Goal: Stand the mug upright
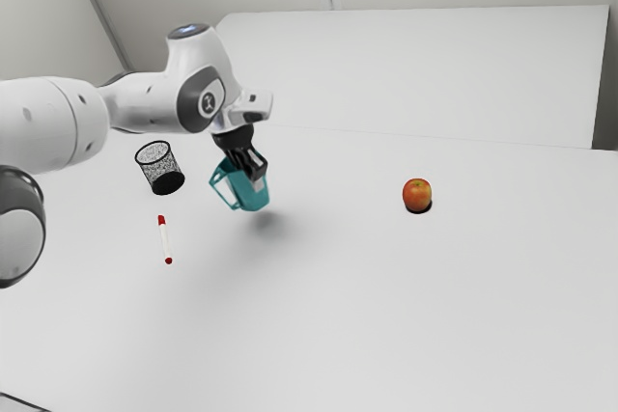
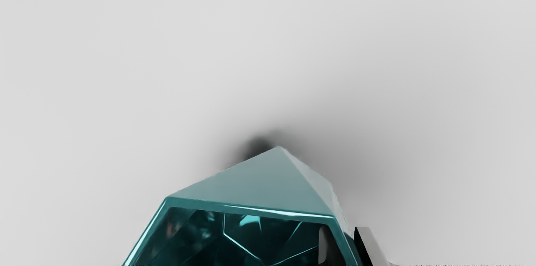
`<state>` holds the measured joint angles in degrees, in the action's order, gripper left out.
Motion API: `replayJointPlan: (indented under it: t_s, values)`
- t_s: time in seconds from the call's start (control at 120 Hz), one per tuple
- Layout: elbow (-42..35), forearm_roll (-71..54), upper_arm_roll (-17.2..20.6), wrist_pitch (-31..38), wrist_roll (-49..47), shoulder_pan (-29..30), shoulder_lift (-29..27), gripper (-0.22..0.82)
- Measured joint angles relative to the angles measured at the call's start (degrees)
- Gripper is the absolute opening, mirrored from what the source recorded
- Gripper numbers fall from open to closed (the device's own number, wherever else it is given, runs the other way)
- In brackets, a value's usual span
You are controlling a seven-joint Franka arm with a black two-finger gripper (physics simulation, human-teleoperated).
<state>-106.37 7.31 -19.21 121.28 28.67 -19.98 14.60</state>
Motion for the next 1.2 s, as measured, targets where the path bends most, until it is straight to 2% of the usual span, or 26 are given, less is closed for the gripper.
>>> replayJointPlan:
  t_s: [0.192, 0.533, 0.933, 1.2]
  values:
    - [-1.8, -0.8, 0.0, 0.5, -2.6, 0.0, 0.4, -0.17]
    - [-8.8, -2.2, 0.0, 8.5, -5.4, -0.6, -0.9, -0.17]
    - [-11.2, -2.5, 0.0, 13.5, -7.7, -1.0, -0.9, -0.17]
    - [-11.5, -1.9, 0.0, 14.1, -7.9, -1.0, -1.1, 0.0]
